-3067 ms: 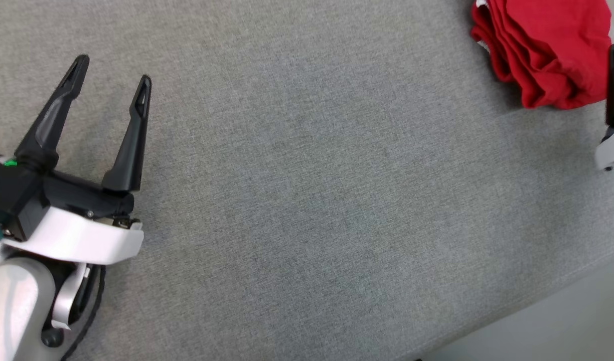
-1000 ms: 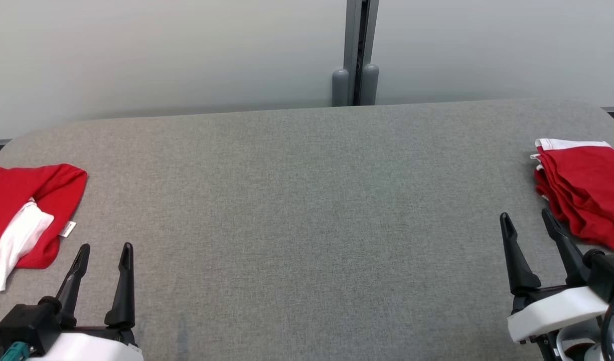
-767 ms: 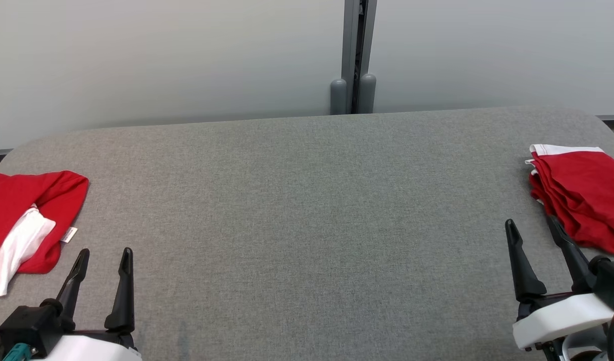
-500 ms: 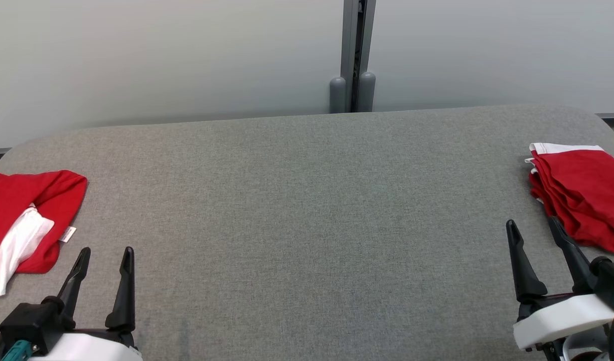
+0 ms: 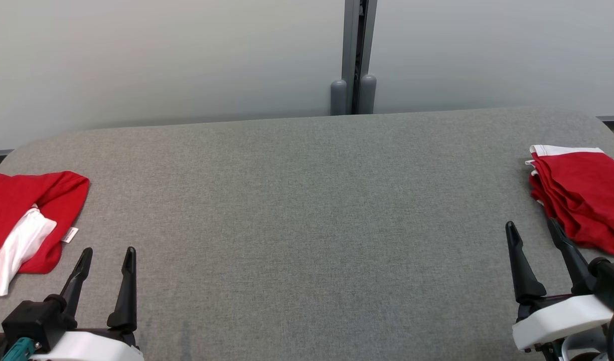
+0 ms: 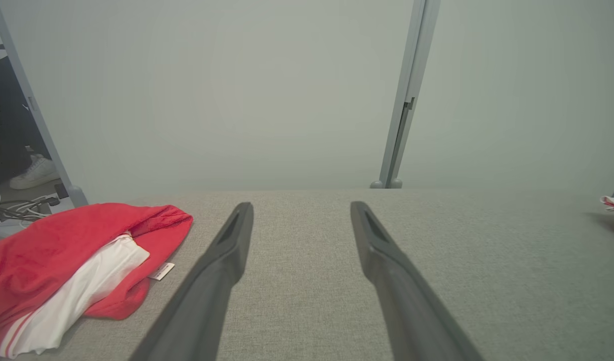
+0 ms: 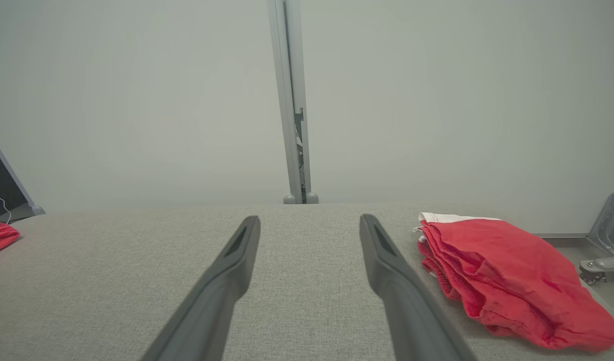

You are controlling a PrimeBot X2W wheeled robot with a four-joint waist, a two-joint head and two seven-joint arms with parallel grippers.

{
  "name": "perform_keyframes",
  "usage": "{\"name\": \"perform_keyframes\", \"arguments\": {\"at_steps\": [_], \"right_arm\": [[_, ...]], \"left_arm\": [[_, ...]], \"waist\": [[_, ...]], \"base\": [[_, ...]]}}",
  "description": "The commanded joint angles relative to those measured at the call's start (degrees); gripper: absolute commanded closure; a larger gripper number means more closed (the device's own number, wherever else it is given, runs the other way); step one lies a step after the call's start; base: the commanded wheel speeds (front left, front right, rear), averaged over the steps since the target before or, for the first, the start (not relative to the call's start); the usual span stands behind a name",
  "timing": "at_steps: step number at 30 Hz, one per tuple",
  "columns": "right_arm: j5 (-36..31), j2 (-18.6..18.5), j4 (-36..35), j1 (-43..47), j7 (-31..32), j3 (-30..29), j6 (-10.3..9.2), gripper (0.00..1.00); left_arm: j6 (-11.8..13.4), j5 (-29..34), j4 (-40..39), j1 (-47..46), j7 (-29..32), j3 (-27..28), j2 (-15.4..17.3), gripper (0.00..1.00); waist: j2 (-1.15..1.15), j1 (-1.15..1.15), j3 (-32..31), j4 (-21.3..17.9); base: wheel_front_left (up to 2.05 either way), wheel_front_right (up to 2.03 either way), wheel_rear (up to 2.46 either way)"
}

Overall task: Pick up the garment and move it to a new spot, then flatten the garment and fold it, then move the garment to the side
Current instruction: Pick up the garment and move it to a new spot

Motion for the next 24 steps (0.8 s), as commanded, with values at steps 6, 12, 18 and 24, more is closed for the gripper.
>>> {"name": "perform_keyframes", "arguments": {"at_steps": [6, 12, 18, 24], "right_arm": [[0.43, 0.04, 0.15, 0.81, -0.21, -0.09, 0.02, 0.0], [0.83, 0.13, -1.0, 0.98, 0.28, 0.6, 0.02, 0.0], [1.34, 0.23, -2.13, 0.0, 0.73, 2.8, 0.02, 0.0], [1.41, 0.22, -2.93, -1.17, 1.33, 5.31, 0.02, 0.0]], "left_arm": [[0.53, -0.57, 0.08, -1.16, 0.01, 0.13, 0.05, 0.0], [0.37, -1.19, 0.26, -2.62, -0.8, 0.9, -0.01, 0.0], [0.06, -2.18, 1.01, -3.97, -2.32, 2.35, 0.04, 0.0], [-0.94, -3.23, 2.04, -5.29, -4.04, 3.29, -0.39, 0.0]], "waist": [[0.0, 0.0, -0.69, 1.74], [0.0, 0.0, -0.27, 6.37], [0.0, 0.0, 0.22, 13.64], [0.0, 0.0, 0.48, 20.75]], "base": [[0.0, 0.0, 0.0], [0.0, 0.0, 0.0], [0.0, 0.0, 0.0], [0.0, 0.0, 0.0]]}}
